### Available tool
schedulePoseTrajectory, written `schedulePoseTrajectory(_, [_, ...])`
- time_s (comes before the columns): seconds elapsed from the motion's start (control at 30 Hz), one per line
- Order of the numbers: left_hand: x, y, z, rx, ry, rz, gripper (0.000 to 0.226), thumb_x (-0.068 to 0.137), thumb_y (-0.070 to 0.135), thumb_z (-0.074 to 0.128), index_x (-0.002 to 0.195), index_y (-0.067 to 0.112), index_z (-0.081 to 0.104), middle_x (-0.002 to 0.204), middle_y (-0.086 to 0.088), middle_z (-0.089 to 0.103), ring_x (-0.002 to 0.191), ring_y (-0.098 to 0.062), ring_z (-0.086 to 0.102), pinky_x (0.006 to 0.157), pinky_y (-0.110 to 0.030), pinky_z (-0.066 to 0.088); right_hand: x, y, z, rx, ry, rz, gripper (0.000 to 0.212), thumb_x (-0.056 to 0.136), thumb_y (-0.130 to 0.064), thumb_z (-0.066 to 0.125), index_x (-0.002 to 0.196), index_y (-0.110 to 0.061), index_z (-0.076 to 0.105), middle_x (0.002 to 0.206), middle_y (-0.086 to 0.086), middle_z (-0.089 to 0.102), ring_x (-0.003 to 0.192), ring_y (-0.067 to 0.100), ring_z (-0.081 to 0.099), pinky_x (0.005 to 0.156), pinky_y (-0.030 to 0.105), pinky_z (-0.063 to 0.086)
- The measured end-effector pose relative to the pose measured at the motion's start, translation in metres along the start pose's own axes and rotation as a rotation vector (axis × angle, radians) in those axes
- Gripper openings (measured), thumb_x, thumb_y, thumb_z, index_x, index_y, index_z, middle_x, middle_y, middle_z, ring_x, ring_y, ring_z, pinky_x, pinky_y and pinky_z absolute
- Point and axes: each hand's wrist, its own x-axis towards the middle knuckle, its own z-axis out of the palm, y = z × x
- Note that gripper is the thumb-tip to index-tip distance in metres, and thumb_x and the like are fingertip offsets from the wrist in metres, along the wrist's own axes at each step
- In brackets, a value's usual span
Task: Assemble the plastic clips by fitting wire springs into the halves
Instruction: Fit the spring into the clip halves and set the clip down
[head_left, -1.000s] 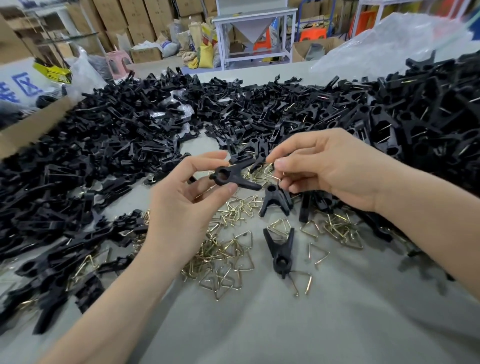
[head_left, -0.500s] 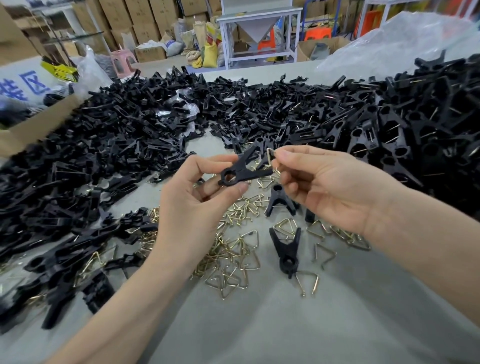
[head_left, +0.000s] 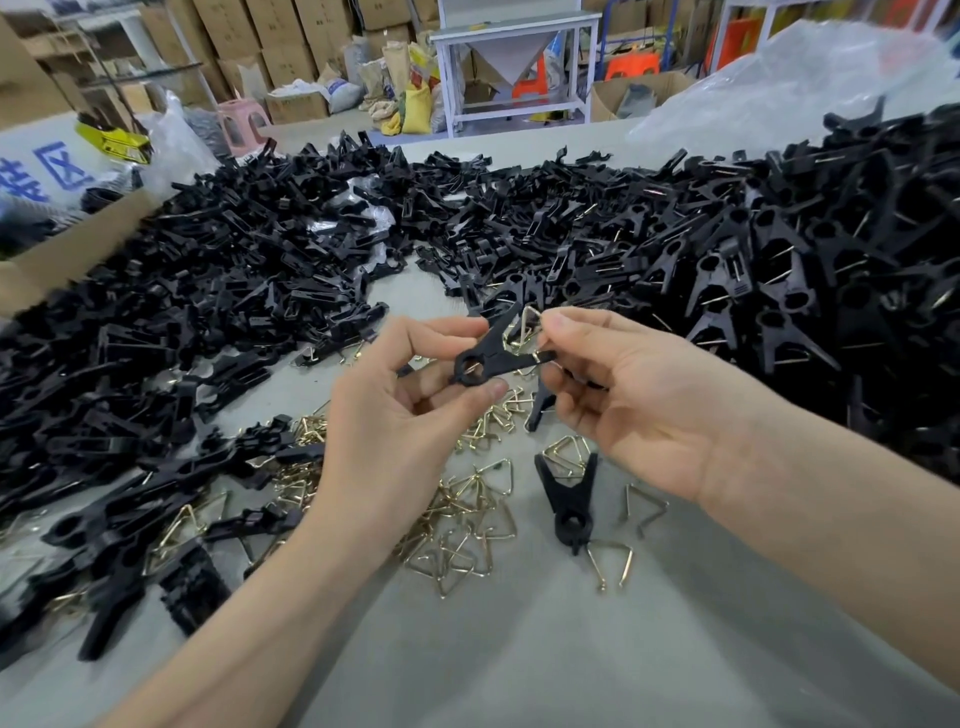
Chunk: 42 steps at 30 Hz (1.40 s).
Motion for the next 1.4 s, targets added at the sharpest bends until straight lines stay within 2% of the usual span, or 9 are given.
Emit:
schedulePoseTrajectory(0.23, [0.000, 0.002, 0.004, -0.039, -0.030, -0.006, 0.031, 0.066, 0.007, 0.074, 0.074, 0.034, 0.062, 0.105, 0.011, 0.071, 0.089, -0.010, 0.071, 0.070, -0.015, 0.053, 0.000, 0.001, 0.000, 0.035, 0.094, -0.045, 0.021, 0.085, -0.010, 0.066, 0.067, -0.019, 0.064, 0.061, -0.004, 0.065, 0.052, 0.006, 0.053, 0.049, 0.016, 0.043])
schedulePoseTrajectory(0.37, [-0.001, 0.002, 0.004, -0.029, -0.045, 0.004, 0.034, 0.068, 0.004, 0.074, 0.074, 0.036, 0.062, 0.105, 0.010, 0.071, 0.089, -0.010, 0.071, 0.071, -0.015, 0.053, -0.002, 0.008, 0.002, 0.032, 0.046, -0.041, 0.018, 0.087, -0.008, 0.063, 0.071, -0.017, 0.064, 0.065, -0.003, 0.067, 0.052, 0.006, 0.054, 0.047, 0.015, 0.046])
schedulePoseTrajectory(0.67, [0.000, 0.001, 0.004, -0.025, -0.048, -0.014, 0.029, 0.066, 0.008, 0.075, 0.076, 0.031, 0.061, 0.104, 0.009, 0.071, 0.088, -0.011, 0.071, 0.070, -0.015, 0.052, 0.000, 0.007, 0.001, 0.039, 0.010, -0.043, 0.015, 0.087, -0.007, 0.063, 0.074, -0.014, 0.065, 0.067, 0.000, 0.069, 0.053, 0.007, 0.057, 0.049, 0.017, 0.049])
schedulePoseTrajectory(0.93, [-0.001, 0.004, 0.004, -0.004, -0.051, -0.004, 0.031, 0.065, 0.011, 0.075, 0.074, 0.037, 0.061, 0.102, 0.013, 0.071, 0.088, -0.009, 0.071, 0.067, -0.016, 0.053, 0.001, 0.008, 0.000, 0.074, -0.003, -0.064, 0.015, 0.086, -0.006, 0.063, 0.073, -0.013, 0.064, 0.068, 0.001, 0.069, 0.056, 0.008, 0.058, 0.051, 0.017, 0.051])
schedulePoseTrajectory(1.17, [0.000, 0.004, 0.003, 0.059, -0.030, 0.004, 0.046, 0.072, -0.007, 0.076, 0.073, 0.037, 0.061, 0.100, 0.014, 0.071, 0.084, -0.006, 0.070, 0.066, -0.013, 0.051, 0.004, 0.000, -0.003, -0.001, -0.047, -0.045, 0.008, 0.081, -0.005, 0.066, 0.078, -0.010, 0.061, 0.071, 0.005, 0.066, 0.054, 0.008, 0.059, 0.050, 0.017, 0.050])
schedulePoseTrajectory(1.27, [0.000, 0.005, 0.004, 0.069, -0.025, 0.008, 0.042, 0.071, -0.006, 0.076, 0.074, 0.033, 0.061, 0.098, 0.014, 0.071, 0.084, -0.007, 0.070, 0.066, -0.013, 0.051, 0.005, -0.003, -0.004, -0.034, -0.098, -0.045, 0.005, 0.082, -0.006, 0.066, 0.078, -0.008, 0.063, 0.069, 0.003, 0.068, 0.054, 0.007, 0.059, 0.051, 0.017, 0.050])
schedulePoseTrajectory(1.4, [-0.001, 0.004, 0.004, 0.059, -0.024, 0.001, 0.035, 0.069, -0.001, 0.078, 0.075, 0.029, 0.060, 0.098, 0.014, 0.071, 0.086, -0.008, 0.070, 0.067, -0.014, 0.051, 0.006, -0.001, -0.004, -0.009, -0.069, -0.054, 0.010, 0.083, -0.006, 0.065, 0.074, -0.005, 0.064, 0.065, 0.002, 0.068, 0.053, 0.008, 0.059, 0.050, 0.016, 0.050])
